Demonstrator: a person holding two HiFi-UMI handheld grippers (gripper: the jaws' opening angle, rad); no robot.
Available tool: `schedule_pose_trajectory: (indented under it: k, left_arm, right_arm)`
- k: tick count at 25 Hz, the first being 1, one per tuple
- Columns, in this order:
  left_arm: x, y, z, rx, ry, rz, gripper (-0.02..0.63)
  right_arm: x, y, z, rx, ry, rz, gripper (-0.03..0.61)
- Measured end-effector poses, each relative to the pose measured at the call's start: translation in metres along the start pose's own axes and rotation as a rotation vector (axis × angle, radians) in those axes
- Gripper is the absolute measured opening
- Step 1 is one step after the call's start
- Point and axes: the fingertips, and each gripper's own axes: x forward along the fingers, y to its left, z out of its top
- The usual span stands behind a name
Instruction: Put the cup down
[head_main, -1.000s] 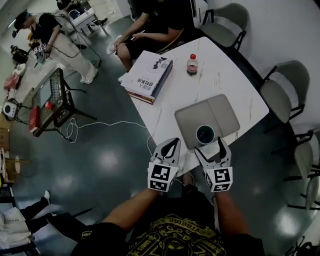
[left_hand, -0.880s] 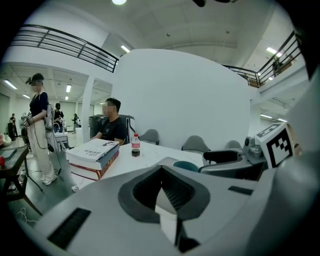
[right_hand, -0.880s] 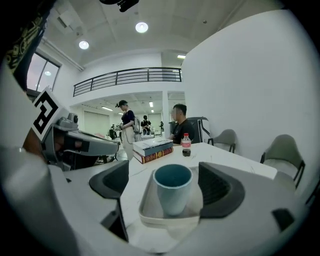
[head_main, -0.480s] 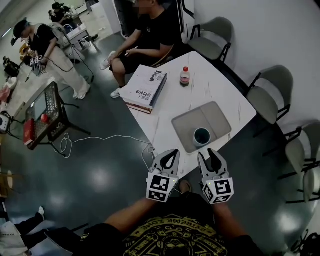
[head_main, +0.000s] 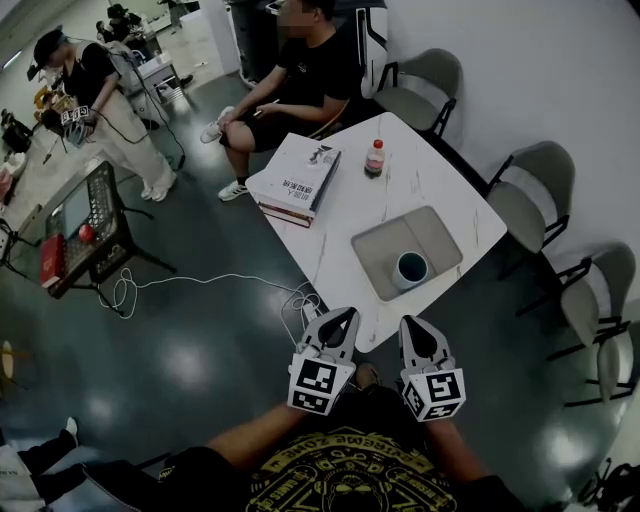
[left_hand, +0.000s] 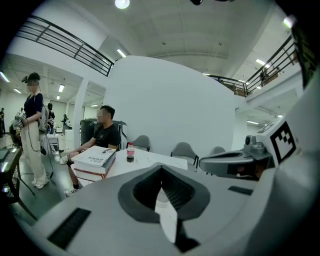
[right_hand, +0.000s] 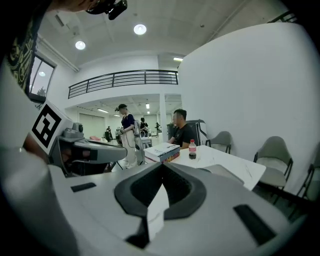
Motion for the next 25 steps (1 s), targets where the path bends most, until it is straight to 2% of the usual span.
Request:
schedule_pose_trajectory:
  k: [7,13,16,21,25]
  left_arm:
    - [-0.043,-0.003,-0.001,0.002,-0.023,-0.042,0.002]
    - [-0.078,-0.009,-0.021,-0.018,-0.010,-0.083,0.002]
    - [-0.095,-0.020,-0.035,-0.042,0.005,-0.112,0.002]
    - [-0.114,-0.045,-0.037,-0.069,0.002,-0.168,0.002]
    - [-0.120,-0.066,-0.036,-0.056,-0.003,-0.182,0.002]
  right_arm:
    - [-0.024,0.033,0.002,0.007,-0.011,-0.040,0.006]
    - [-0.053,0.062,-0.003,0.017,-0.025,-0.086,0.006]
    - [-0.075,0.075,-0.002,0.021,-0.031,-0.115,0.006]
    - [-0.109,0.086,-0.004,0.026,-0.028,-0.153,0.006]
    - [-0.128,0.081,-0.002,0.004,-0.033,-0.157,0.006]
